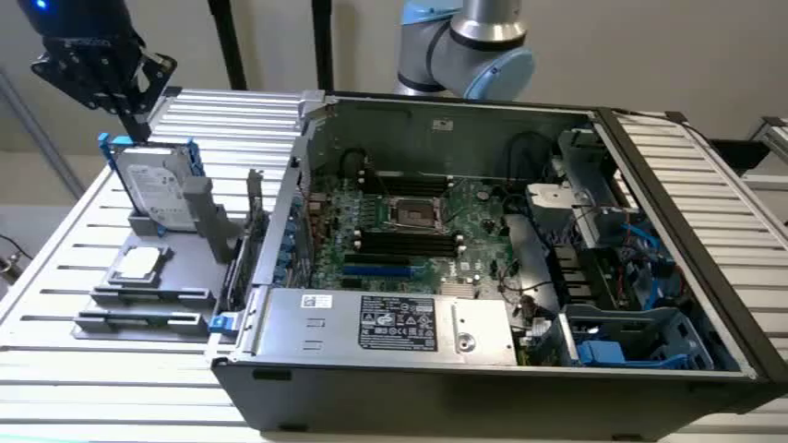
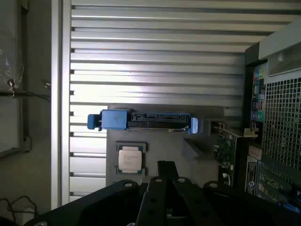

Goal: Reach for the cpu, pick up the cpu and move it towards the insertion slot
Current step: 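Pick up the cpu and move it towards the insertion slot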

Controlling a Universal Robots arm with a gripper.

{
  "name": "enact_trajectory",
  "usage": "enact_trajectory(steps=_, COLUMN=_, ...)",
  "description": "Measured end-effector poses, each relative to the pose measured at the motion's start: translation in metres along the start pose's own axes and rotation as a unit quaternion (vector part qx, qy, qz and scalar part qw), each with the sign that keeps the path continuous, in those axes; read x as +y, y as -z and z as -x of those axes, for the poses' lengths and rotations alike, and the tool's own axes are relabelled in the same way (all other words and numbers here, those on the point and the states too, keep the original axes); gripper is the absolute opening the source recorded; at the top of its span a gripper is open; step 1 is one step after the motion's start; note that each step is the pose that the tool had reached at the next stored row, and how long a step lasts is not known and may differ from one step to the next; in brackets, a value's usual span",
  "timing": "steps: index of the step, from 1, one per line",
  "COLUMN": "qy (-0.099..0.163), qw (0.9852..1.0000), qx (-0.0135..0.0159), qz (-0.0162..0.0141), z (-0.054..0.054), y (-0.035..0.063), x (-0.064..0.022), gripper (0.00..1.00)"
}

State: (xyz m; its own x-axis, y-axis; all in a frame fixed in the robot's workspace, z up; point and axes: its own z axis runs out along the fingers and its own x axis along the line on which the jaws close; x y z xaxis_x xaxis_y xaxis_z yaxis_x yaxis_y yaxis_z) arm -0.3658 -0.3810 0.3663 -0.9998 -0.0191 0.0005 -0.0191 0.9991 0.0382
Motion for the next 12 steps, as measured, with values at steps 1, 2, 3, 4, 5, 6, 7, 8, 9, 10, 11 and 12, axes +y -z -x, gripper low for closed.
enact_trajectory(steps=1, qy=0.0, qw=1.0, qx=0.0, qz=0.0, z=0.0, y=0.0, x=0.0, gripper=0.11)
enact_trajectory(steps=2, qy=0.0, qw=1.0, qx=0.0, qz=0.0, z=0.0, y=0.0, x=0.0, gripper=0.11)
enact_trajectory(steps=3, qy=0.0, qw=1.0, qx=0.0, qz=0.0, z=0.0, y=0.0, x=0.0, gripper=0.11)
enact_trajectory(steps=4, qy=0.0, qw=1.0, qx=0.0, qz=0.0, z=0.0, y=0.0, x=0.0, gripper=0.11)
enact_trajectory(steps=5, qy=0.0, qw=1.0, qx=0.0, qz=0.0, z=0.0, y=0.0, x=0.0, gripper=0.11)
enact_trajectory(steps=6, qy=0.0, qw=1.0, qx=0.0, qz=0.0, z=0.0, y=0.0, x=0.0, gripper=0.11)
enact_trajectory(steps=7, qy=0.0, qw=1.0, qx=0.0, qz=0.0, z=0.0, y=0.0, x=0.0, gripper=0.11)
enact_trajectory(steps=8, qy=0.0, qw=1.0, qx=0.0, qz=0.0, z=0.0, y=0.0, x=0.0, gripper=0.11)
enact_trajectory(steps=9, qy=0.0, qw=1.0, qx=0.0, qz=0.0, z=0.0, y=0.0, x=0.0, gripper=0.11)
enact_trajectory(steps=10, qy=0.0, qw=1.0, qx=0.0, qz=0.0, z=0.0, y=0.0001, x=0.0, gripper=0.11)
enact_trajectory(steps=11, qy=0.0, qw=1.0, qx=0.0002, qz=-0.0001, z=-0.0002, y=0.0002, x=0.0, gripper=0.11)
enact_trajectory(steps=12, qy=0.0, qw=1.0, qx=0.0003, qz=-0.0001, z=-0.0011, y=0.0003, x=-0.0001, gripper=0.11)
